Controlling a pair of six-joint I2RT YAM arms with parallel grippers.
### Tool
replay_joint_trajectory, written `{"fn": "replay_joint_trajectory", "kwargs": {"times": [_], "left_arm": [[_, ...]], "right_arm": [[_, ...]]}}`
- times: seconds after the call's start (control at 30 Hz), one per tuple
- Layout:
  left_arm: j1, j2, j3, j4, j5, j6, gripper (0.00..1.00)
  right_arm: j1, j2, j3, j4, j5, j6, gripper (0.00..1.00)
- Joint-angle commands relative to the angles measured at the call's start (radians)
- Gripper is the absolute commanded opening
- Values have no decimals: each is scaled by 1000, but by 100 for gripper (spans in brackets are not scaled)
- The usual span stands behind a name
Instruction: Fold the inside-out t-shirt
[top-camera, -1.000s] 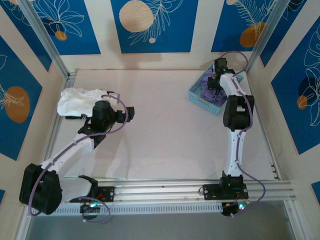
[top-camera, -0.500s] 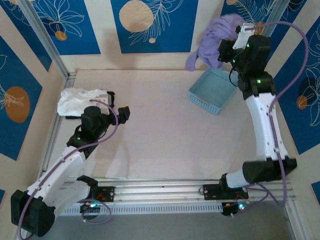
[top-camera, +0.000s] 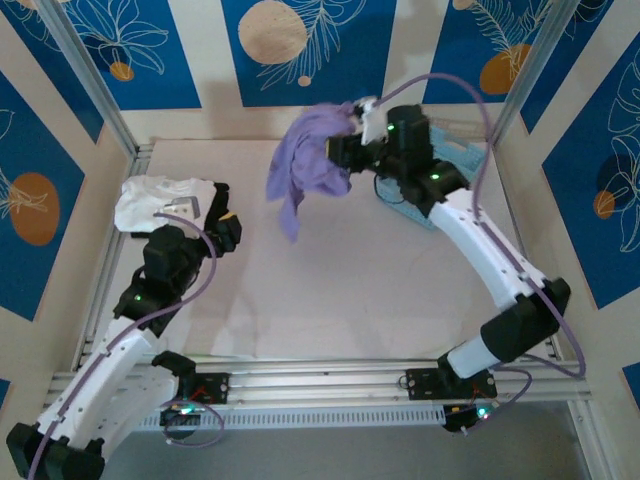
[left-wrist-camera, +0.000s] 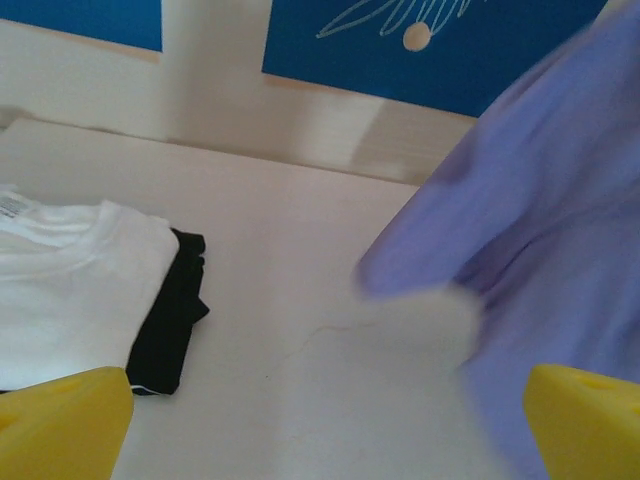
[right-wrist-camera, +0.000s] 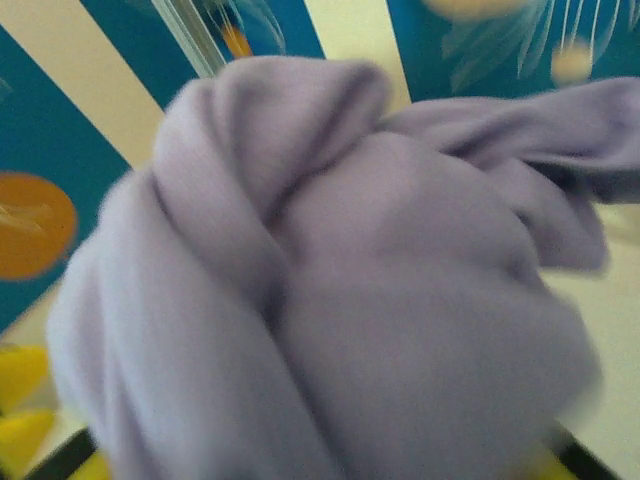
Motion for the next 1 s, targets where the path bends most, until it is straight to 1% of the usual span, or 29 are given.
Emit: {"fn": "replay_joint_trajectory", "kwargs": {"times": [0.0,0.03,0.07,0.13,0.23,0.33,0.47,0.53,0.63,0.73,0.8,0.87,0.9,0.97], "left_arm": [[-8,-37,-28,-46,-35,-18,100],[-8,-43,-35,-47,-29,-21,100],[-8,-44,-40,-43,-21,-24,100],[-8,-36,-50,-33,-4,-30,100],[-9,-16,-60,-14,22,-39,100],[-8,5,-68,2,41,-48,100],[-8,23,-76,10,47,-49,100],[-8,28,-80,11,44,-44,100],[-8,30,-86,18,40,-38,100],[-9,30,-88,17,38,-32,100],[-10,27,-87,9,37,-26,100],[-8,22,-90,7,34,-26,100],[-8,21,-95,9,34,-24,100],[-8,20,-102,16,35,-24,100]], "right_arm": [[-30,12,-82,17,151,-5,52],[-45,28,-97,18,218,-31,62],[-63,50,-102,16,277,-61,67],[-103,111,-93,18,363,-102,72],[-166,233,-34,-6,425,-137,75],[-218,354,53,-31,433,-149,75],[-261,521,201,-96,445,-123,75],[-270,597,276,-130,432,-113,75],[-280,710,397,-185,379,-102,75],[-290,807,510,-264,386,-103,75],[-303,837,548,-312,426,-112,74],[-332,833,537,-334,461,-115,72],[-350,824,526,-338,461,-112,71],[-393,804,498,-350,446,-112,64]]}}
